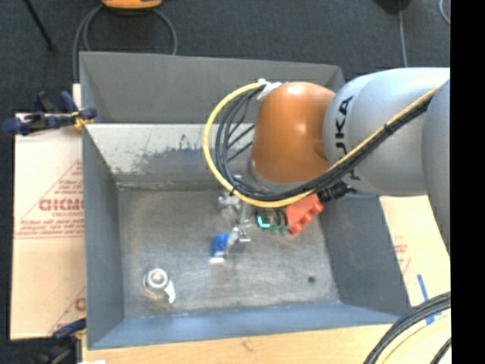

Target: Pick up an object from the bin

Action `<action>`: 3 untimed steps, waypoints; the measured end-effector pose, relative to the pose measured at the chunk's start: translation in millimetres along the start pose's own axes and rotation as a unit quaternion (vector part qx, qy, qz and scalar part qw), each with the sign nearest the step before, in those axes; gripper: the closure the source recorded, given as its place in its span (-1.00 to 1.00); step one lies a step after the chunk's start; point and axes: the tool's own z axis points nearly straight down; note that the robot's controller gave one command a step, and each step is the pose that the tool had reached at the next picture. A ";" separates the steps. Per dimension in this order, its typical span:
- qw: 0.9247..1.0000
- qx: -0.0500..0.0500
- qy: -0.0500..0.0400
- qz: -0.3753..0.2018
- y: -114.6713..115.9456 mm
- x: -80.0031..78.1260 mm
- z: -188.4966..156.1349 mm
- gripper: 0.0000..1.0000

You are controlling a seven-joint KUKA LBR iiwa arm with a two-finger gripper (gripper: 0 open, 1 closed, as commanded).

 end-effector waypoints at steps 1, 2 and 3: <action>1.000 -0.001 -0.005 0.017 6.1 -15.0 86.8 -1.00; 1.000 -0.005 -0.006 0.004 -47.7 -36.3 94.3 -1.00; 0.993 -0.001 -0.004 0.117 -41.6 -37.1 86.5 -1.00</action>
Offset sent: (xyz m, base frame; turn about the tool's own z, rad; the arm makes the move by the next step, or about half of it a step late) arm 0.0137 0.0071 -0.1019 0.0355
